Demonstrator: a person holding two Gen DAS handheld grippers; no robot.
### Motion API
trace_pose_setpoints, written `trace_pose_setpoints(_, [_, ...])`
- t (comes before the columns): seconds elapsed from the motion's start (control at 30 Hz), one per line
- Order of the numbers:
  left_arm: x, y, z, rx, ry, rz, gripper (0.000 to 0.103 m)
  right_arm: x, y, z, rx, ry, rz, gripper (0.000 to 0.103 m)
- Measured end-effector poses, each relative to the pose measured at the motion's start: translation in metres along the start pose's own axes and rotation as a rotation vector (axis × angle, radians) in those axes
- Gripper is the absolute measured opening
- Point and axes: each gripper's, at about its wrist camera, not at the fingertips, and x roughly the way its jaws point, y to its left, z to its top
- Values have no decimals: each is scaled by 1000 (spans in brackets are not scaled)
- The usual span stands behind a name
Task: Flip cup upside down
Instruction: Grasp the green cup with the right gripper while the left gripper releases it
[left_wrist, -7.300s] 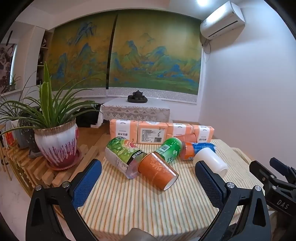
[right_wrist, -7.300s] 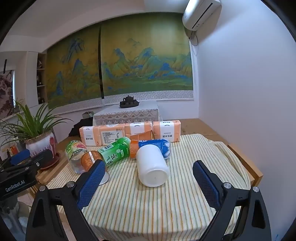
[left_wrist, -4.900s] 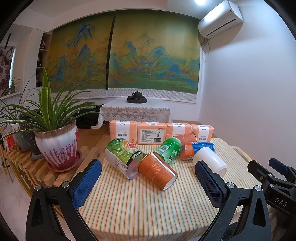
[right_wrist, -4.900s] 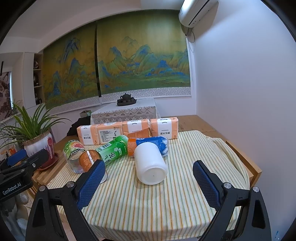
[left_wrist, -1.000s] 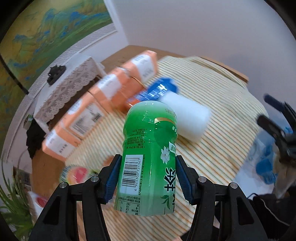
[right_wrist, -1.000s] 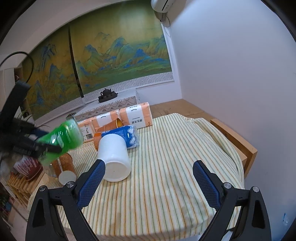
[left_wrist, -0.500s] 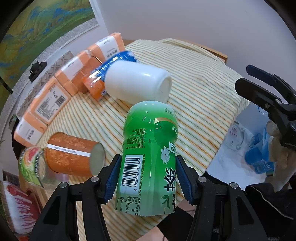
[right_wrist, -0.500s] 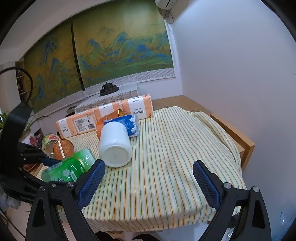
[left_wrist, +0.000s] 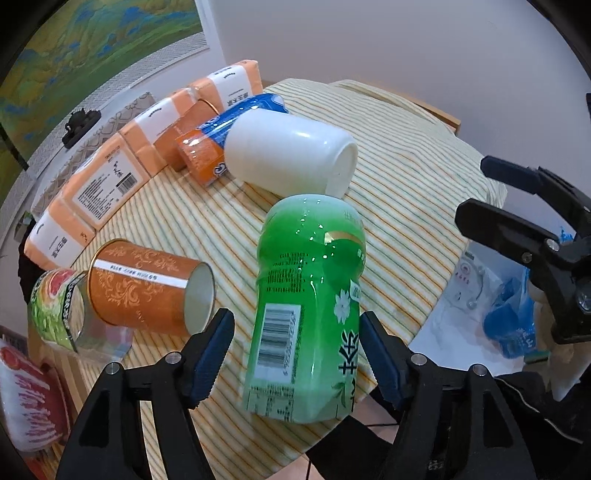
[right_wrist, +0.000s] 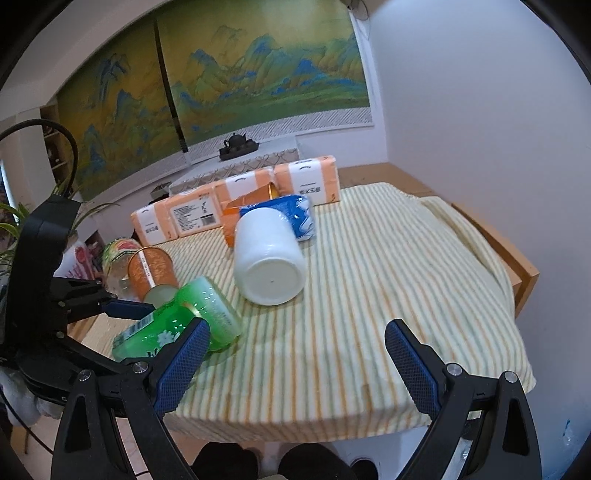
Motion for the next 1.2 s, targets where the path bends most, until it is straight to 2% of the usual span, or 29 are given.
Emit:
trace_pose_setpoints(0.1, [-7,4,-6,-17,-12,2,76,3,2,1,24,26,23,94])
trace_pose_setpoints(0.17, [-13,6,-11,-30,-29,4,85,5,0,1,47,44,39,94])
trace_pose_setpoints(0.37, [-42,16,-35,-102,-92,46,85,12,5,5,118,113,88,94])
trace_pose_setpoints(0.5, [-59,19,-57,-158,-138,109,85,22,9,8,195,175,142,94])
trace_pose_setpoints(0.63, [-68,22,-74,-197,-168,139,85,36,13,8,272,255,206,94])
trace_pose_setpoints(0.9, [-83,24,-105,-262,-215,211,85,54,21,10,394,384,270,94])
trace_pose_setpoints(1.07, [-86,20,-127,-307,-231,212,85,72,20,8,497,483,281,94])
trace_pose_setpoints(1.2, [-86,19,-142,-344,-240,198,85,83,23,11,494,505,240,94])
